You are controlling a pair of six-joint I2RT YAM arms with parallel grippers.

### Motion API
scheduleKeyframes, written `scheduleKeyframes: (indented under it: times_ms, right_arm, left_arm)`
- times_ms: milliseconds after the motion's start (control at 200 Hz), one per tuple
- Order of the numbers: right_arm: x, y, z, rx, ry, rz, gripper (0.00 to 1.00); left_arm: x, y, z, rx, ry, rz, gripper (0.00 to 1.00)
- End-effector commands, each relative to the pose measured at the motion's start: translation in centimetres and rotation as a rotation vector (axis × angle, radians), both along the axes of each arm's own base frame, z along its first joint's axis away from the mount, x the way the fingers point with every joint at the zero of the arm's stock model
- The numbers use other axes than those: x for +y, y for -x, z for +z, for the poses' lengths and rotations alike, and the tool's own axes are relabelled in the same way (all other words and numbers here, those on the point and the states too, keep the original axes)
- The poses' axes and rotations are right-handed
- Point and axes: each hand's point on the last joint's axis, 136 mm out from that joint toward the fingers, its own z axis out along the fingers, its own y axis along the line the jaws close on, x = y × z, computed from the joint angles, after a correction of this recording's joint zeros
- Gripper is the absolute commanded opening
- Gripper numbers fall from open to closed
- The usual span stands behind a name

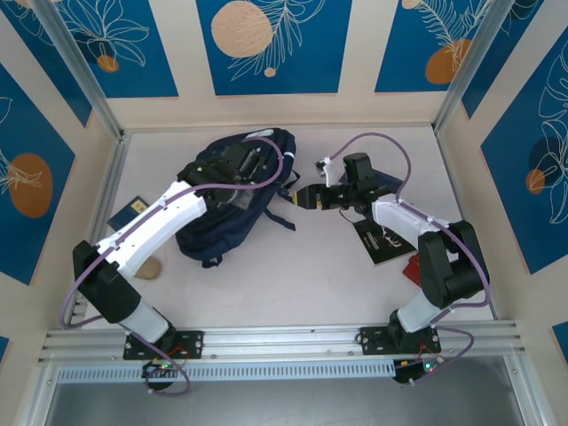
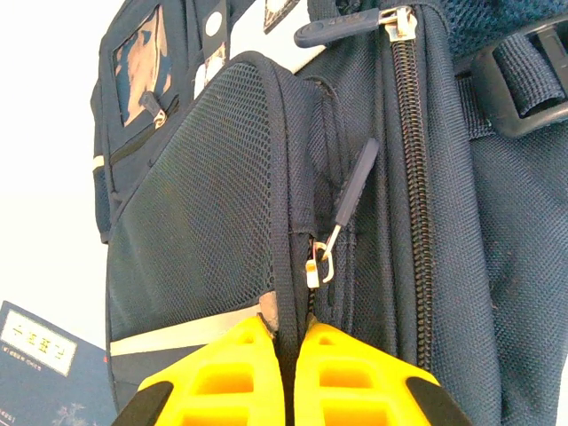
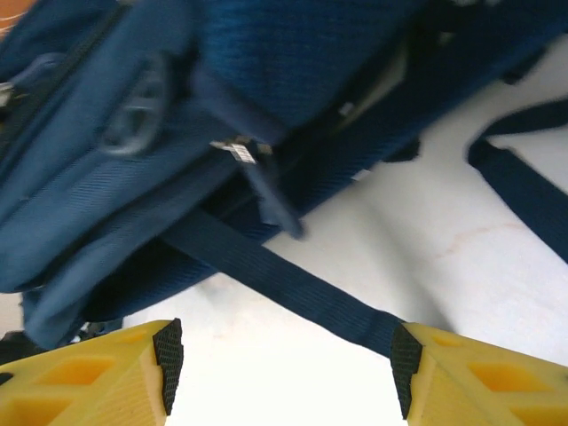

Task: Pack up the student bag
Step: Unzip the student bag at the top-center of the table.

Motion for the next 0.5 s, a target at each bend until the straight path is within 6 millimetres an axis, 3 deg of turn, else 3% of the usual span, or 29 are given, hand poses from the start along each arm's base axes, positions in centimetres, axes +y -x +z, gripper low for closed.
scheduleKeyframes:
  times_ms: [0,135,320,365,495]
  right_arm:
    - [1.6,0.2,0.9,-0.070,-0.056,0.089,0.64]
    - [2.2,-0.5,0.9,-0.064,-0.080,0.102,0.60]
    - [2.5,-1.8,-1.2,-0.028,-0.051,0.090,0.53]
    - [2.5,-2.0,-1.4,-0.023,-0.052,0.090,0.47]
    - [2.5,-2.3,-1.7,-0.018,-0.053,0.086,0.45]
  left_arm:
    - [-0.2,-1.1,4.0,-0.128,0.098,0.015,0.00]
    - [-0.2,-1.2,3.7,-0.122,0.100,0.029,0.00]
    - [0.0,-1.2,3.5,-0.115,0.103,0.040,0.00]
    - [-0.1,-1.2,3.4,-0.112,0.107,0.040,0.00]
    - [-0.1,-1.2,3.4,-0.109,0.108,0.043,0.00]
